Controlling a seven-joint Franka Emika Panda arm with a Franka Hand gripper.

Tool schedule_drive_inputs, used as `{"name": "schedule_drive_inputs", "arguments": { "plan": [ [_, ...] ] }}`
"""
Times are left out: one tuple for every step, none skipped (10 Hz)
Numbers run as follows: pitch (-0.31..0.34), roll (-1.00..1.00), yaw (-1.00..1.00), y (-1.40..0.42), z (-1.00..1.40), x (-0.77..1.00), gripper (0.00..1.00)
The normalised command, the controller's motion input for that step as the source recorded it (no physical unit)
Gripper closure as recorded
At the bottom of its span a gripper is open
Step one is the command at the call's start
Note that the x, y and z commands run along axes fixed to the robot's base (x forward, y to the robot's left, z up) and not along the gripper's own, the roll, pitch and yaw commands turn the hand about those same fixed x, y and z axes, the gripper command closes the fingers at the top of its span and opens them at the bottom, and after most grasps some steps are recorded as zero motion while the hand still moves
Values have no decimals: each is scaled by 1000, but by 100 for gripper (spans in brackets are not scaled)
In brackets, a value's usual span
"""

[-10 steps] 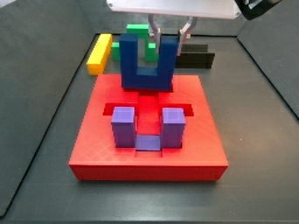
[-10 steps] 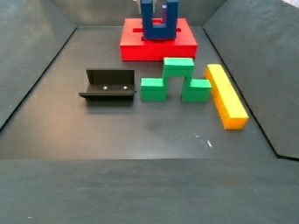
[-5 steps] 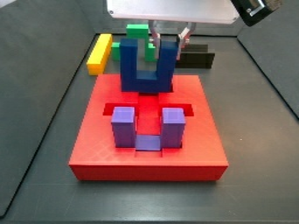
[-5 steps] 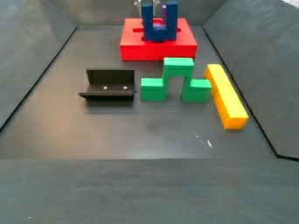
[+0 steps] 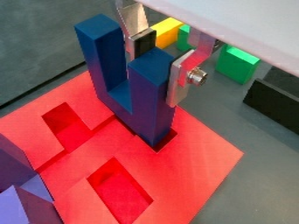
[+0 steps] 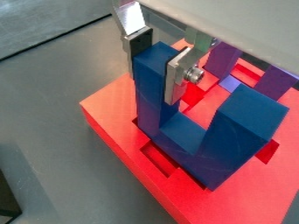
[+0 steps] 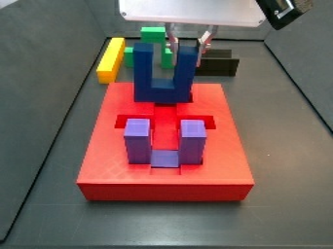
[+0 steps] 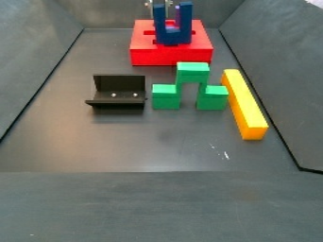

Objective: Pick up the blue object. Move up. Place the blue object on the fixture. Regrasp the blue object. Move to above the board. Insert the blue object.
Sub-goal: Insert the blue object.

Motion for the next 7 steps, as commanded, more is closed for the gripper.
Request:
{"name": "schedule_drive_inputs", "arguments": {
  "plan": [
    [0,0,-200,0,-143,49,100],
    [0,0,-249,0,-129,20,100],
    [0,20,-191,0,-69,9,100],
    [10,50,-189,0,-54,3,100],
    [0,14,-86,0,-63,0,100],
    [0,0,0,0,-246,0,100],
    [-26,-19,0,0,-363,0,100]
  ]
}}
